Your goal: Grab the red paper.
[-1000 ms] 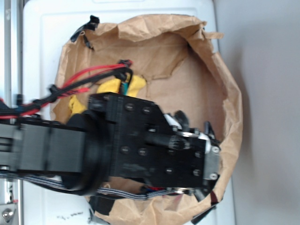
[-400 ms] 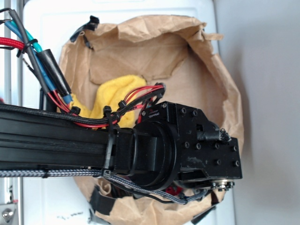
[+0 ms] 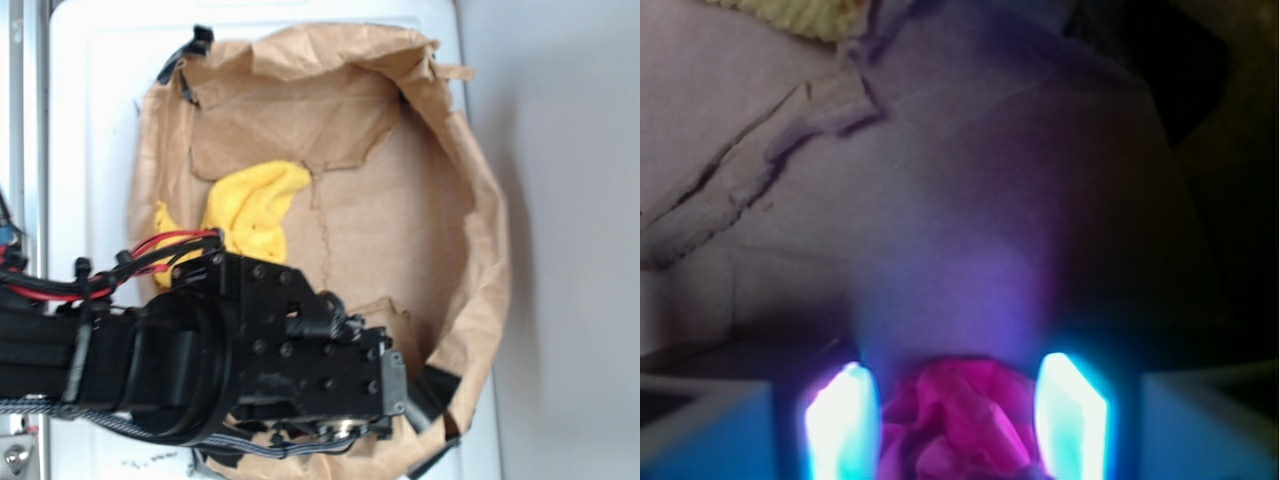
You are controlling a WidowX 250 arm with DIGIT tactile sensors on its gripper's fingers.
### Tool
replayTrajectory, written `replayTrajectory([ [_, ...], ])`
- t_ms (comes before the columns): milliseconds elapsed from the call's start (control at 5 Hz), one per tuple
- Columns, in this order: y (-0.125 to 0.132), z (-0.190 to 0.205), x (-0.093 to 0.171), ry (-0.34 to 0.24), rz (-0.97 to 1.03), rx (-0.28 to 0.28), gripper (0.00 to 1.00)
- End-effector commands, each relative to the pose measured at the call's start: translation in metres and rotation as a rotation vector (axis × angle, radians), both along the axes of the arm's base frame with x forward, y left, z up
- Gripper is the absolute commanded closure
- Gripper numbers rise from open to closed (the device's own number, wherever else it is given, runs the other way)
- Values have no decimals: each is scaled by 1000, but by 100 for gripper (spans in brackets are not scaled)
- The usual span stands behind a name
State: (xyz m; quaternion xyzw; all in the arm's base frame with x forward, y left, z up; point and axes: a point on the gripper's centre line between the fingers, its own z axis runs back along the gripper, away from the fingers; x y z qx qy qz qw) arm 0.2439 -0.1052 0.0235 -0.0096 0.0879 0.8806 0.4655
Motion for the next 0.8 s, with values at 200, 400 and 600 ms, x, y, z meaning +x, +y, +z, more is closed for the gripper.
replayTrajectory([
  [200, 24, 40, 10, -124, -145, 74, 100],
  [400, 44, 56, 26, -164, -166, 80, 100],
  [600, 63, 72, 39, -214, -175, 87, 100],
])
